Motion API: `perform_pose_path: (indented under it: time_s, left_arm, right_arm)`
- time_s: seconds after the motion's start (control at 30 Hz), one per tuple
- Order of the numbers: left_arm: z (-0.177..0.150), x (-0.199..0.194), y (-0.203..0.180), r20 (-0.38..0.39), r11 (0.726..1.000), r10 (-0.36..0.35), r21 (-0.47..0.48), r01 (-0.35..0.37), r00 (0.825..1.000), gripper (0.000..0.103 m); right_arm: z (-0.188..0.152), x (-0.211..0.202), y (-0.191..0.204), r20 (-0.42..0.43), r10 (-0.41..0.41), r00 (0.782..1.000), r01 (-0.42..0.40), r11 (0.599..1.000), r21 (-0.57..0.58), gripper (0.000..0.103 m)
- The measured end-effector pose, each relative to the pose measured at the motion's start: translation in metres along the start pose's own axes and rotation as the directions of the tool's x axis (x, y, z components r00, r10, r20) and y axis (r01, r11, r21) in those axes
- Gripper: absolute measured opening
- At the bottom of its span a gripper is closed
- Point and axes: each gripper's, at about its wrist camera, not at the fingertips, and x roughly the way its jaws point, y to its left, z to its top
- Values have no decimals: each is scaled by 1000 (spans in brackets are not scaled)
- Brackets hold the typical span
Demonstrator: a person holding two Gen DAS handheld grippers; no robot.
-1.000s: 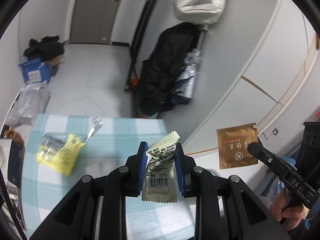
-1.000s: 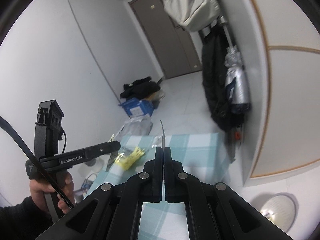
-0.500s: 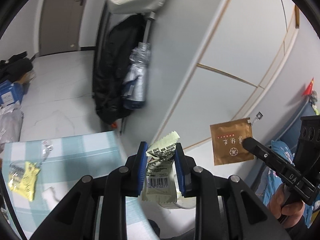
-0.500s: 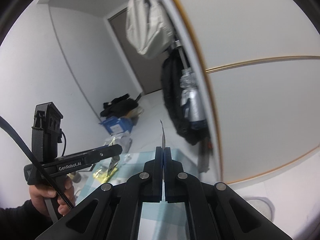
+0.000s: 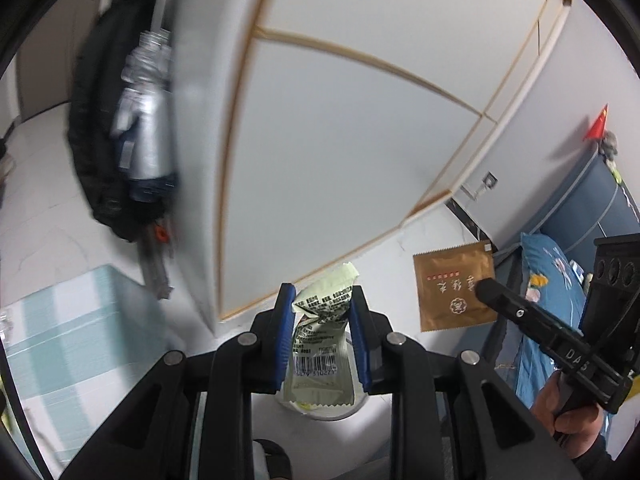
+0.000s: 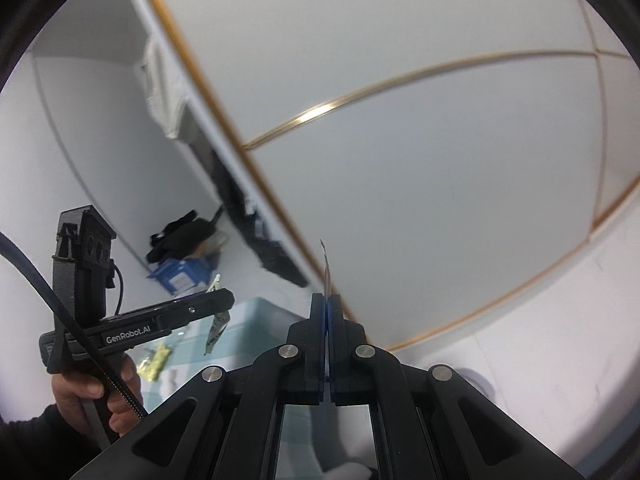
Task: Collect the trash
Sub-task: 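Open both tools over the bin to drop the two packets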
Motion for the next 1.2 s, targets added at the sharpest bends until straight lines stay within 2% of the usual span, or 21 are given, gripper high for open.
perform_pose_path:
  time_s: [0.23, 0.57, 0.87, 1.03, 1.2]
  left_arm:
    - [-2, 58, -28, -91, 999, -32, 34, 35, 995, 21]
    - [-18, 135, -39, -259, 996, -47, 61, 65, 965, 21]
    - [-46, 185, -35, -411, 997, -49, 32, 68, 911, 21]
    - [-71, 214, -35, -497, 998, -22, 46, 51, 868, 21]
    - [-87, 241, -28, -566, 1000, -24, -3, 27, 824, 21]
  right_arm:
    - [-18, 6, -67, -37, -71, 997, 75, 990, 116, 0]
    - [-55, 25, -137, -119, -116, 986, 141, 963, 230, 0]
    - [-98, 66, -169, -217, -93, 972, 157, 941, 300, 0]
    - [-124, 98, -182, -278, -75, 958, 171, 925, 339, 0]
    - [-152, 120, -197, -332, -52, 942, 186, 903, 386, 0]
